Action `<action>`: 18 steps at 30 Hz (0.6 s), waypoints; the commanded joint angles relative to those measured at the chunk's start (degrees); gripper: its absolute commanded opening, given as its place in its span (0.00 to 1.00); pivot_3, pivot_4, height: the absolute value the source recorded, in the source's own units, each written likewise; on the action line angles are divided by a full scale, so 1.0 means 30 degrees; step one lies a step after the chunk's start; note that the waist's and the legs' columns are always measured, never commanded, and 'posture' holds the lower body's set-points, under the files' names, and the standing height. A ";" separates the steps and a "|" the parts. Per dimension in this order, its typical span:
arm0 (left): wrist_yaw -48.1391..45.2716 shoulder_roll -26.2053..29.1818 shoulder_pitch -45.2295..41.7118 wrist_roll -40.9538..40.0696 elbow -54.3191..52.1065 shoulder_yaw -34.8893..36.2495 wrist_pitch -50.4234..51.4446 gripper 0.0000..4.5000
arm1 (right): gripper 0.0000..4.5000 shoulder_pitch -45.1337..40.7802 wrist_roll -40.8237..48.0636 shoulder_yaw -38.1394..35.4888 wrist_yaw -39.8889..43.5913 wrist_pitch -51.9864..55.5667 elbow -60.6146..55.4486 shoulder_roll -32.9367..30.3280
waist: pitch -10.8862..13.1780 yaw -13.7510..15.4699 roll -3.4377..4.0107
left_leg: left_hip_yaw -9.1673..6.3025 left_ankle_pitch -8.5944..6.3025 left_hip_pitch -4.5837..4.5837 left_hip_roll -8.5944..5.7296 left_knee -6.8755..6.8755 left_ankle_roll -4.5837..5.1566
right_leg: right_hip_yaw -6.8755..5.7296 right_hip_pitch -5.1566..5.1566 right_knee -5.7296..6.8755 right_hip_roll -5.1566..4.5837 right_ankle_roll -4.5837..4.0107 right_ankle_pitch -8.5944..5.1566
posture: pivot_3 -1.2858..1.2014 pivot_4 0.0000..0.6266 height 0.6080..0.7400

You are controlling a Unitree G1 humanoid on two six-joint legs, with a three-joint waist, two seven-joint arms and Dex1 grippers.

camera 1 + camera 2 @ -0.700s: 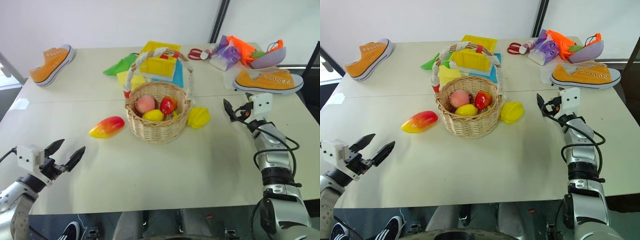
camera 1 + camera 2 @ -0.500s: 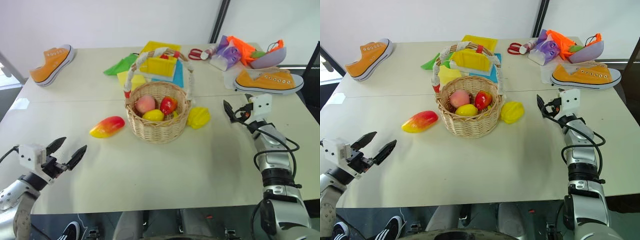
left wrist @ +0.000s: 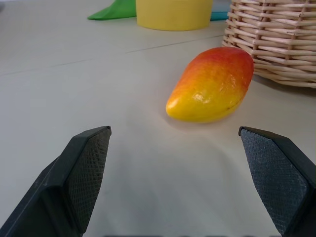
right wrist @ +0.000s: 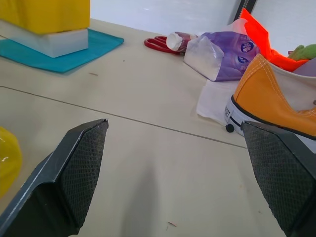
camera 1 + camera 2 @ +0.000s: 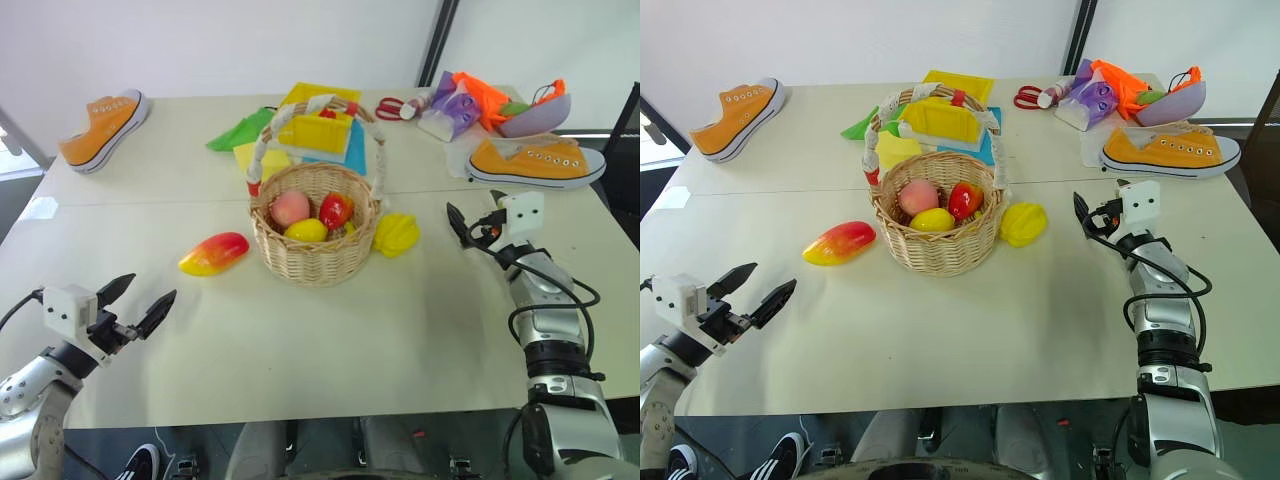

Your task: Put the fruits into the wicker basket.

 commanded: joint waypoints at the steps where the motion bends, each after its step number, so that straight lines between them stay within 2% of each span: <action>1: -0.0130 0.0077 -0.0104 -0.0269 -0.0274 0.0101 -0.0130 0.99 | 1.00 -0.0030 0.0064 -0.0072 0.0029 -0.0292 -0.0871 -0.0013 | 0.0000 -0.0002 0.0000 | 0.0000 0.0000 0.0000 0.0000 0.0000 0.0000 | 0.0001 0.0000 0.0001 0.0000 0.0000 0.0000 | 0.52 0.24 1.00; 9: -0.0286 0.0099 -0.0084 -0.0325 -0.0420 0.0043 -0.0044 0.99 | 1.00 0.0006 0.0135 0.0002 0.0149 -0.0201 -0.0941 0.0019 | 0.0000 -0.0003 0.0000 | 0.0000 0.0000 0.0002 0.0000 0.0003 0.0000 | 0.0001 0.0000 0.0005 0.0000 0.0000 0.0000 | 0.52 0.24 1.00; 13: -0.1601 0.0549 0.0511 -0.2154 -0.3209 -0.0284 0.1067 0.99 | 1.00 0.1535 0.3885 0.0436 0.4773 0.3539 -0.4682 -0.0528 | -0.0002 0.0034 -0.0007 | 0.0001 -0.0001 -0.0002 0.0006 0.0003 0.0002 | -0.0001 0.0001 0.0004 0.0000 0.0001 0.0000 | 0.52 0.24 1.00; 18: -0.1349 0.1657 0.0205 -0.3160 -0.7266 -0.2028 0.3356 0.99 | 1.00 0.2881 0.5850 0.0682 0.7265 0.7867 -0.8757 -0.2738 | 0.0003 0.0109 0.0021 | 0.0000 -0.0012 -0.0014 0.0012 0.0052 0.0015 | -0.0003 0.0015 0.0001 -0.0007 -0.0003 -0.0003 | 0.52 0.24 1.00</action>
